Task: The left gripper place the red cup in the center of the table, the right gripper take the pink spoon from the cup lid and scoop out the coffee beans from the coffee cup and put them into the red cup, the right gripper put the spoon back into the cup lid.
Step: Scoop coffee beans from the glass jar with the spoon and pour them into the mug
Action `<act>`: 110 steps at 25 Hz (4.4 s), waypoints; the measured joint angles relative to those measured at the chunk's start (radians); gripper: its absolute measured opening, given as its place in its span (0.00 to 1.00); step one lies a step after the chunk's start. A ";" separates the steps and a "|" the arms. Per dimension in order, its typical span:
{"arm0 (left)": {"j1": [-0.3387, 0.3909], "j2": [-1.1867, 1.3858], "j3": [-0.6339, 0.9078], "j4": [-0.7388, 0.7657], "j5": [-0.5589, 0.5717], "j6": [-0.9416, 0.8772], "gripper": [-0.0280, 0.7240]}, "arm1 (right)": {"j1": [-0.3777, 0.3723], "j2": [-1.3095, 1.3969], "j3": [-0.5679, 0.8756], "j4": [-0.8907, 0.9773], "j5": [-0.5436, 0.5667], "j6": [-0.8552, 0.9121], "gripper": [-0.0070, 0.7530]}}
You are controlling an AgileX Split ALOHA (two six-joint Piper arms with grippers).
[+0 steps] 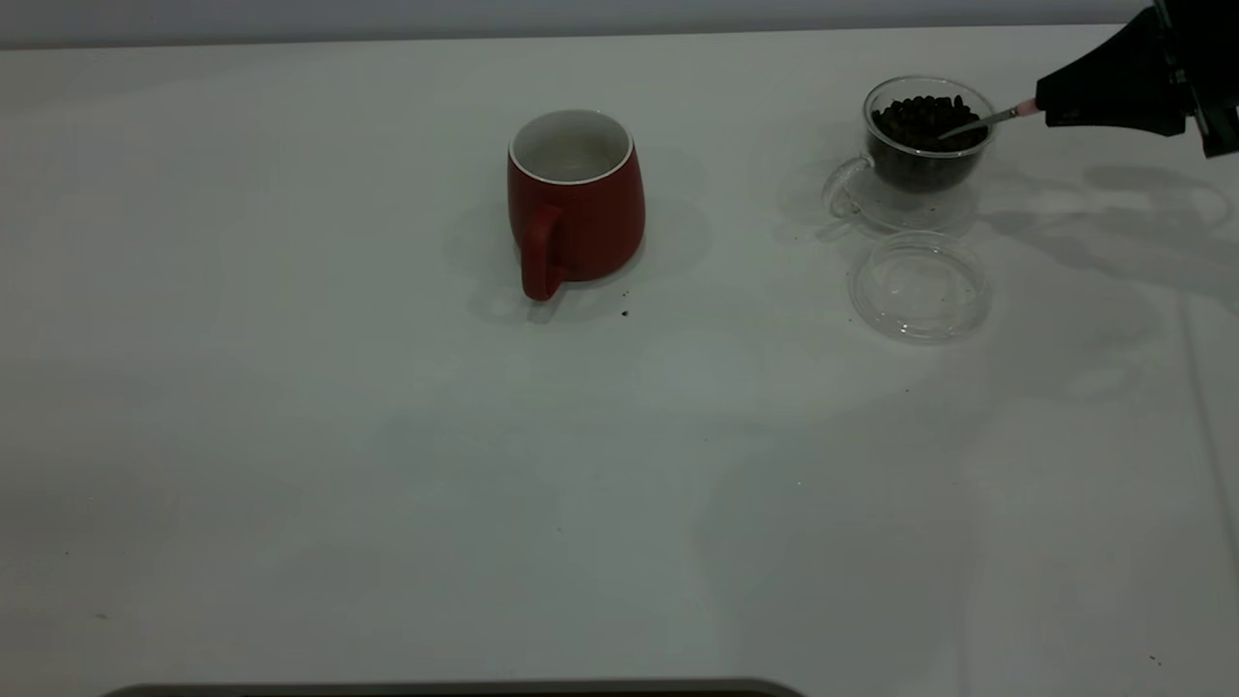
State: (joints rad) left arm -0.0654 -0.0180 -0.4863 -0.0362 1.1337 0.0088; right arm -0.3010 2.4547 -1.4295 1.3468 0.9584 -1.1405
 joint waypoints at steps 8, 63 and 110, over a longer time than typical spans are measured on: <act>0.000 0.000 0.000 0.000 0.000 0.000 0.75 | -0.060 0.007 0.000 0.004 0.024 0.103 0.14; 0.000 0.000 0.000 0.000 0.000 0.001 0.75 | -0.123 0.067 0.000 0.149 0.187 0.128 0.14; 0.000 0.000 0.000 0.000 0.000 0.002 0.75 | 0.447 -0.025 0.000 0.318 -0.053 -0.085 0.13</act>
State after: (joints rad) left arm -0.0654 -0.0180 -0.4863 -0.0362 1.1337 0.0103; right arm 0.1459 2.4295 -1.4295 1.6649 0.9051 -1.2252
